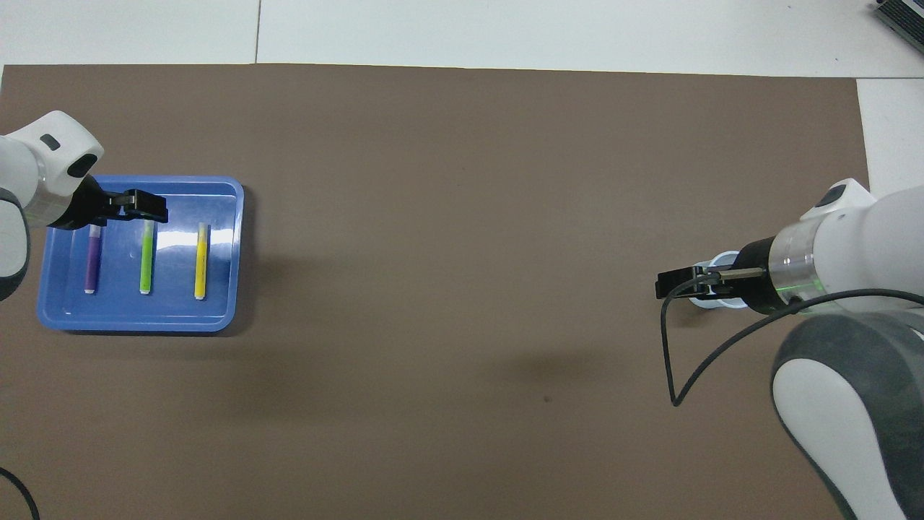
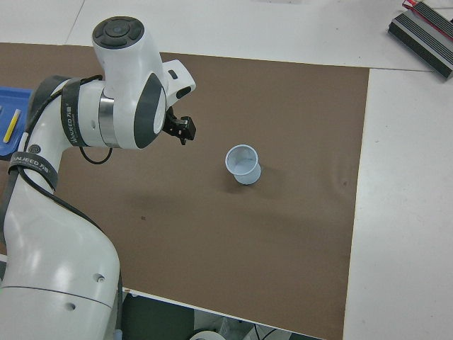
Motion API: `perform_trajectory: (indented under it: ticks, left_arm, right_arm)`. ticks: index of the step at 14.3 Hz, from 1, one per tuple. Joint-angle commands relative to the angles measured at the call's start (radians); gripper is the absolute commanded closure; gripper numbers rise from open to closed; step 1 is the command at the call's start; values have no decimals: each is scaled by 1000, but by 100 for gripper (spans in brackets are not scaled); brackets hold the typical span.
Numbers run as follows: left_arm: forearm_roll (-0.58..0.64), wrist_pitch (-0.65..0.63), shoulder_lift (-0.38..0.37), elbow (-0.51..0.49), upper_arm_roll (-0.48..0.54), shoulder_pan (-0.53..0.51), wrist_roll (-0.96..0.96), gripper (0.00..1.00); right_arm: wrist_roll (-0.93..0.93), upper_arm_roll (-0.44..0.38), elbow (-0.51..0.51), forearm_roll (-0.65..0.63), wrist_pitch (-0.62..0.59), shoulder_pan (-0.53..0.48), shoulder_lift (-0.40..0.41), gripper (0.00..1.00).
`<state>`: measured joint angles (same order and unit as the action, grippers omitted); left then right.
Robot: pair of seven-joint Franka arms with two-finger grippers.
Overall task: Transfer and insert pens with both arms
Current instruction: 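Move the left gripper over the yellow pen while the right gripper nears the cup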
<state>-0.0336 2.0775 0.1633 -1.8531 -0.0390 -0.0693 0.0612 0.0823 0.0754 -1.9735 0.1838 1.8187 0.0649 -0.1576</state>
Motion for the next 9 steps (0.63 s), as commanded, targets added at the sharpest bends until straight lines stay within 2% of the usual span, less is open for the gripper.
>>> perform_trajectory:
  ticks: [1, 5, 9]
  left_arm:
    - [-17, 61, 38, -9, -2, -3, 19, 4]
    - [-17, 176, 74, -58, -2, 3, 19, 4]
    - [-17, 239, 130, -61, -2, 3, 26, 6]
  right_arm:
    - [-64, 0, -27, 26, -1, -31, -25, 0]
    - [-96, 0, -2, 13, -13, -28, -16, 0]
    - [-122, 0, -7, 13, -10, -30, -16, 0]
